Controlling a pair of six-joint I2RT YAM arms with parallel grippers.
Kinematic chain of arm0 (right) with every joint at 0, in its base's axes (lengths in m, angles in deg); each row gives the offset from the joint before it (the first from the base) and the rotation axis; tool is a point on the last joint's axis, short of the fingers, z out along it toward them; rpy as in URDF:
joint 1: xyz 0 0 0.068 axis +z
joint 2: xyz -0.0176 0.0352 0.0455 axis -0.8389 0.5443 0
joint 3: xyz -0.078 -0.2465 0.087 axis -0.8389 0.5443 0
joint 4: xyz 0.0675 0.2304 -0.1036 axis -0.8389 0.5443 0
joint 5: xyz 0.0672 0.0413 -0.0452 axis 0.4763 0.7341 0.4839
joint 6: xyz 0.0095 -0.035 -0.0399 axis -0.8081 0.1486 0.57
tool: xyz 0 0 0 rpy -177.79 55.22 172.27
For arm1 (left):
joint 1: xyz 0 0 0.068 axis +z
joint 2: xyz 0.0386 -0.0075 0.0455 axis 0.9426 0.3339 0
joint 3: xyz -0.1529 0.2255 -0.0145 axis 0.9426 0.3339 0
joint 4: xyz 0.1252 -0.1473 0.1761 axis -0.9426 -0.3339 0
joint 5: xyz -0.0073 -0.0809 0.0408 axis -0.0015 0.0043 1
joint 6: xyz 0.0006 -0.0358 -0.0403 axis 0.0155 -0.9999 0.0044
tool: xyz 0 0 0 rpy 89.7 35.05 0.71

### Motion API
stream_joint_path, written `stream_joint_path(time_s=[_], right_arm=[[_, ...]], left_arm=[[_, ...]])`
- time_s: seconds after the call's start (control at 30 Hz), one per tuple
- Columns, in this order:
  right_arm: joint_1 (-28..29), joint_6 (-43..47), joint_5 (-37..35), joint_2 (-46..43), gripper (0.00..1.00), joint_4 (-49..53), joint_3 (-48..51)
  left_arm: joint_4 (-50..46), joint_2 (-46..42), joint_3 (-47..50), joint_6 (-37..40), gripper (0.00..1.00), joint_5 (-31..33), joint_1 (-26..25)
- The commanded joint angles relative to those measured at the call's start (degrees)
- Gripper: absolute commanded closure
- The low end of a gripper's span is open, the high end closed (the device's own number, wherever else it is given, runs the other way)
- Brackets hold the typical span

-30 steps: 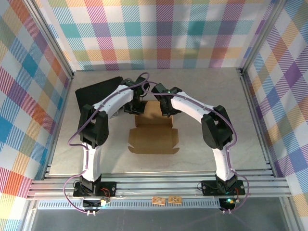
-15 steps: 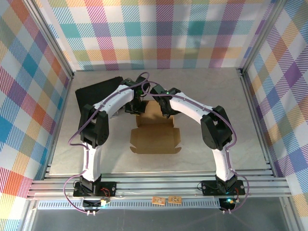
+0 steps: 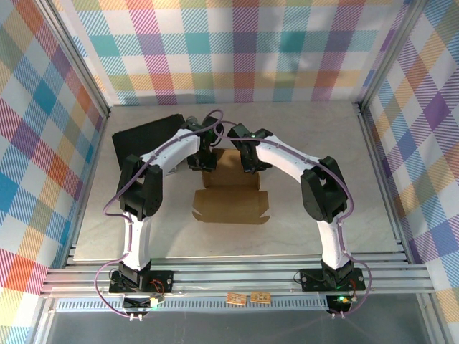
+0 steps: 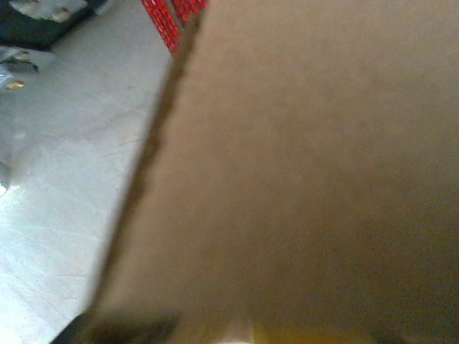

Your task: Fold the paper box

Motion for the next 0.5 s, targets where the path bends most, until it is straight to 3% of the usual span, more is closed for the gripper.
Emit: stream_joint_path(time_s=[0.0,0.27,0.47], right_arm=[[-0.6,3.5,1.3,-0.1,1.00,3.7,-0.2],[-0.7,5.2,3.3,-0.2,1.00,2.8,-0.1],[-0.7,5.9,4.1,-1.0,1.00,2.2,1.2]], left_arm=[[1.5,0.5,3.5,0.5,0.73,0.1,0.0],[6.1,0.3,4.6,0.8,0.76,-1.0,0.8],[7.5,0.4,4.8,-0.1,0.99,-0.2,0.9]])
